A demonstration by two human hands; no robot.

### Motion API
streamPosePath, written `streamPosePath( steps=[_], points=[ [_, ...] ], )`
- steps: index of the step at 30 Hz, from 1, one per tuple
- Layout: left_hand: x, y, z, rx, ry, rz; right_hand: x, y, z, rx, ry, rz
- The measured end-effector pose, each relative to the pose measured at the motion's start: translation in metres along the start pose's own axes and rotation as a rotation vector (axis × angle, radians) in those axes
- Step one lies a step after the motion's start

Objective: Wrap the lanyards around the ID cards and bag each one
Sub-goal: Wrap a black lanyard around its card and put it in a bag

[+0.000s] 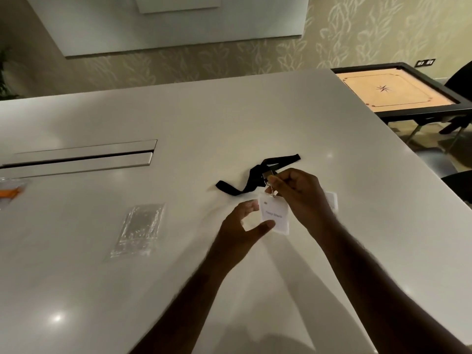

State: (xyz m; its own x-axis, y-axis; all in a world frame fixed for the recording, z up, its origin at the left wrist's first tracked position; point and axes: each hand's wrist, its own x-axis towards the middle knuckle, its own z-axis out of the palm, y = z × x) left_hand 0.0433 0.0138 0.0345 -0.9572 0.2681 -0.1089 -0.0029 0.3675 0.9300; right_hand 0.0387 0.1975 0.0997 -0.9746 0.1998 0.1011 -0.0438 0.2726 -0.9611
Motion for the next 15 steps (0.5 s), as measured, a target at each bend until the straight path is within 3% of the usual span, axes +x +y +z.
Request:
streamPosePath(
  steps=[9, 15],
  points=[
    [-0.005, 0.020, -0.033, -0.202, 0.135, 0.077, 0.010, -0.031, 0.015, 0.196, -0.048, -0.090],
    [-0.005, 0.043, -0.070, -0.411, 0.176, 0.178, 0.024, -0.040, 0.021, 0.280, -0.114, -0.030]
  ],
)
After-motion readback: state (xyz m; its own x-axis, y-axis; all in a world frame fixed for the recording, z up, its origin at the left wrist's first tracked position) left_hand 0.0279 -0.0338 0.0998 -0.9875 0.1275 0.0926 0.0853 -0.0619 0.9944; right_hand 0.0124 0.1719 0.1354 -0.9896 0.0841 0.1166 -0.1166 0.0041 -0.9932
